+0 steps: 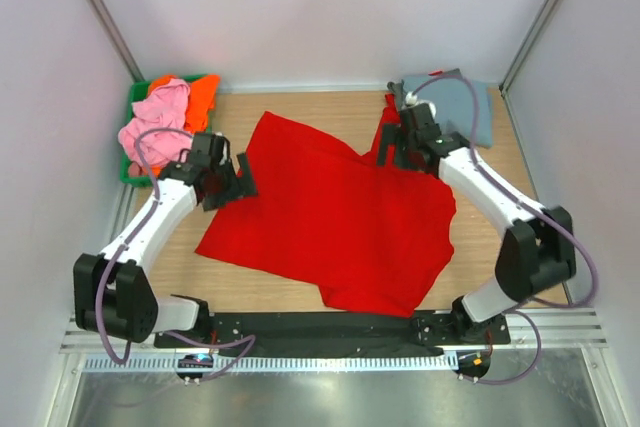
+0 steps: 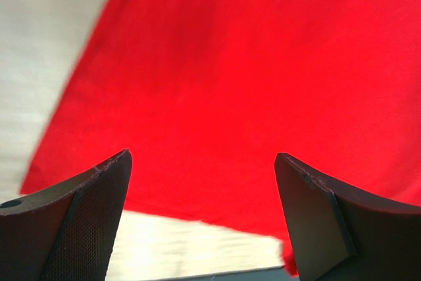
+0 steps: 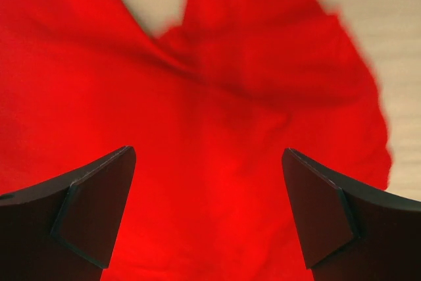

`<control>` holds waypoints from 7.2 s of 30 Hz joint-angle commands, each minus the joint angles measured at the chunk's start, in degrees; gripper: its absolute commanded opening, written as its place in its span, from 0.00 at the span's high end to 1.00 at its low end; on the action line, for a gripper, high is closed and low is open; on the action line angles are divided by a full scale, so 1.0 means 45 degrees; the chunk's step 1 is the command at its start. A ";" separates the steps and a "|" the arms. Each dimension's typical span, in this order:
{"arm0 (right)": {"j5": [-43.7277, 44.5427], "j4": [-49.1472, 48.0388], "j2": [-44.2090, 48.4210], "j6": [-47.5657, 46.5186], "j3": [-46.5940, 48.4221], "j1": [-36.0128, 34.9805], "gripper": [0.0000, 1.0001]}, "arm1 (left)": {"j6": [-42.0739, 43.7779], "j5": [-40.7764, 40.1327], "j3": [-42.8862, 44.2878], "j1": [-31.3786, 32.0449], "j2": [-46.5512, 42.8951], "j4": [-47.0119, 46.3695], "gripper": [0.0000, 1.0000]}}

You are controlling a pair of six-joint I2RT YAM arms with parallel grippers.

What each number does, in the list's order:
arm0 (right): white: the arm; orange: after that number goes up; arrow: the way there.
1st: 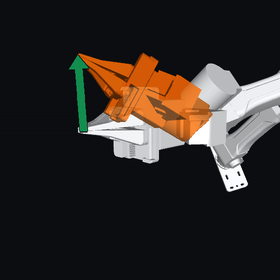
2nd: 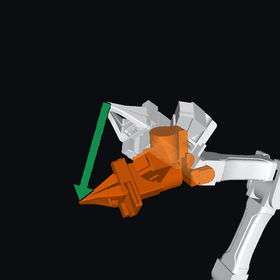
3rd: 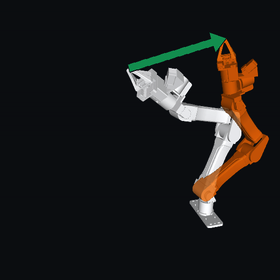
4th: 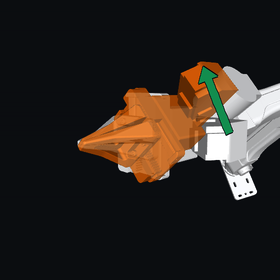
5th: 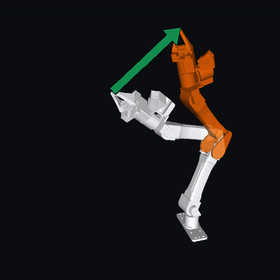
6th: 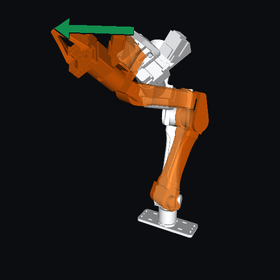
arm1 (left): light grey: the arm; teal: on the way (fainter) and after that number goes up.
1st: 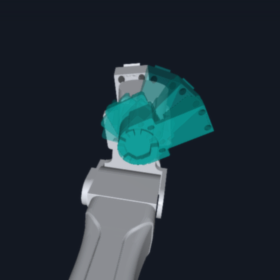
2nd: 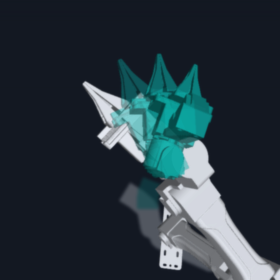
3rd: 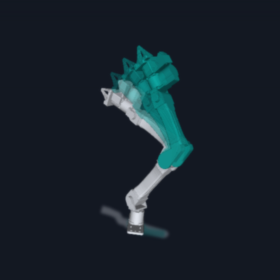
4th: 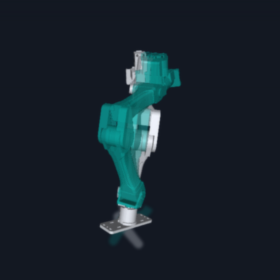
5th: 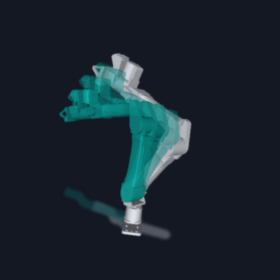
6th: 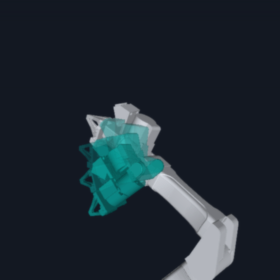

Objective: Fold and stack the t-shirts
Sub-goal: Flatten the tshirt out

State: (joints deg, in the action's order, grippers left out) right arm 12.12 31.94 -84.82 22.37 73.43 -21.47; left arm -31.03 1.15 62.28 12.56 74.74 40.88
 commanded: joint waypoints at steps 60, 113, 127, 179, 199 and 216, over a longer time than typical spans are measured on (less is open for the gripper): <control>0.1044 0.2689 0.0433 0.1790 -0.0030 -0.2264 0.18 | -0.8070 -1.0171 -0.0209 1.3499 -0.5790 0.7846 0.00; -0.2165 -0.0087 -0.4438 0.0498 0.1163 0.0456 0.99 | -0.1231 -0.4906 -0.1459 0.5692 -0.4034 0.1467 0.00; -0.3825 0.0148 -0.1058 0.0712 -0.0415 0.0417 0.99 | -0.0429 -0.2912 0.8137 0.1957 0.8775 -0.0299 0.14; 0.0569 0.3666 0.9604 -0.1787 0.7334 0.0319 0.99 | 0.0877 -0.1585 0.9304 0.2483 -0.3812 0.3727 1.00; -0.3847 0.2237 0.9829 -0.2548 1.3348 0.1764 0.99 | 0.1406 0.3984 1.2778 0.1624 -0.7352 0.2673 1.00; 0.0295 0.2140 -0.0421 -0.4403 1.2745 0.1745 0.98 | 0.3321 -0.3259 1.1609 0.0944 0.0155 0.1676 1.00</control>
State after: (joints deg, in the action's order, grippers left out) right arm 8.69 39.81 -72.23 6.42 133.40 -13.52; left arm -19.94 -0.16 115.52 18.79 61.23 49.04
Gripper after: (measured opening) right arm 0.034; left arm 0.009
